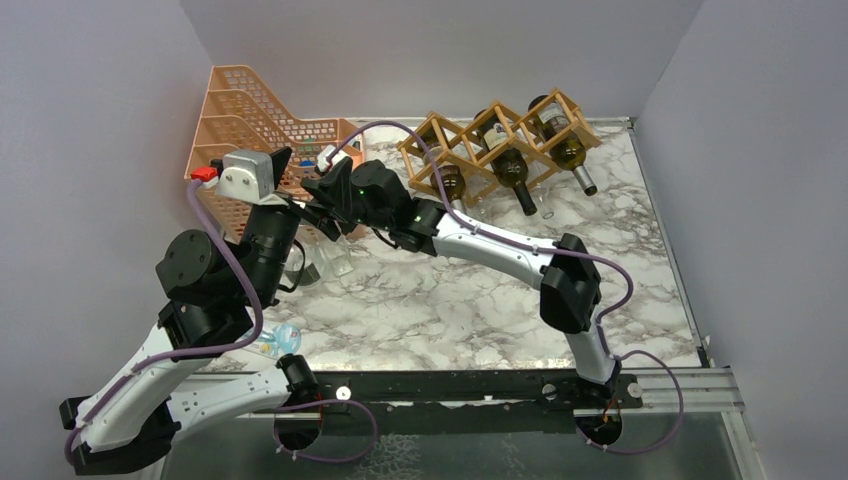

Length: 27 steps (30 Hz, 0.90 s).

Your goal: Put the wine bottle on the wine rack

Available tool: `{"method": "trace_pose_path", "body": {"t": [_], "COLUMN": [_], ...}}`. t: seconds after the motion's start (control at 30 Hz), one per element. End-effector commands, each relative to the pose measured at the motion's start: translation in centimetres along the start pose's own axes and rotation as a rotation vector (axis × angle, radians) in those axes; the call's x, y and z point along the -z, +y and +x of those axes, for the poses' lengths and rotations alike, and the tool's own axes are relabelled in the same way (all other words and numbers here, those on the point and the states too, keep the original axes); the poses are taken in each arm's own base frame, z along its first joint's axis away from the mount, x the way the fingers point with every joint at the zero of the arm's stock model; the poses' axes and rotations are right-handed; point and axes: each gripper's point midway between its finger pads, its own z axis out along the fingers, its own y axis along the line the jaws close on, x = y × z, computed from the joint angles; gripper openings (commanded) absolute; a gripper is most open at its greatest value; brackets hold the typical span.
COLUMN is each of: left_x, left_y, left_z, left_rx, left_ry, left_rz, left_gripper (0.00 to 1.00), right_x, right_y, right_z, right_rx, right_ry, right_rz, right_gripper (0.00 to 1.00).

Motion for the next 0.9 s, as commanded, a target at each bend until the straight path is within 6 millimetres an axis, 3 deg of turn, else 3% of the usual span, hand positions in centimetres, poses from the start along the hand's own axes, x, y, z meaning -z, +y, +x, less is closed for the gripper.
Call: {"method": "trace_pose_path", "body": {"t": [0.0,0.23,0.33,0.67,0.87], "left_x": [0.2,0.1,0.1,-0.1,-0.1], "left_y": [0.7,0.6,0.7,0.7,0.8], "left_z": [0.0,0.5,0.6,1.1,2.9], "left_rx": [-0.003,-0.010,-0.010,-0.029,-0.053], "left_ry": [0.002,0.012,0.014,0.014,0.048], "left_rz": [-0.030,-0.035,-0.038,-0.048,-0.062], "left_gripper": [0.99,0.99,0.99,0.99,0.99], "right_x": [-1.2,-0.9,0.1,7.1,12.0], "right_y": [-0.3,-0.4,-0.5,-0.5,-1.5], "right_z": [-0.9,-1.1,-2.1,-4.9,-4.0], "right_rx": [0.060,0.100,0.115,0.100,0.045], "right_ry": [-0.057,-0.102,-0.149,-0.232,-0.207], "right_rz": [0.040,0.040,0.061,0.096,0.166], "right_gripper": [0.57,0.26,0.20,0.11,0.06]}}
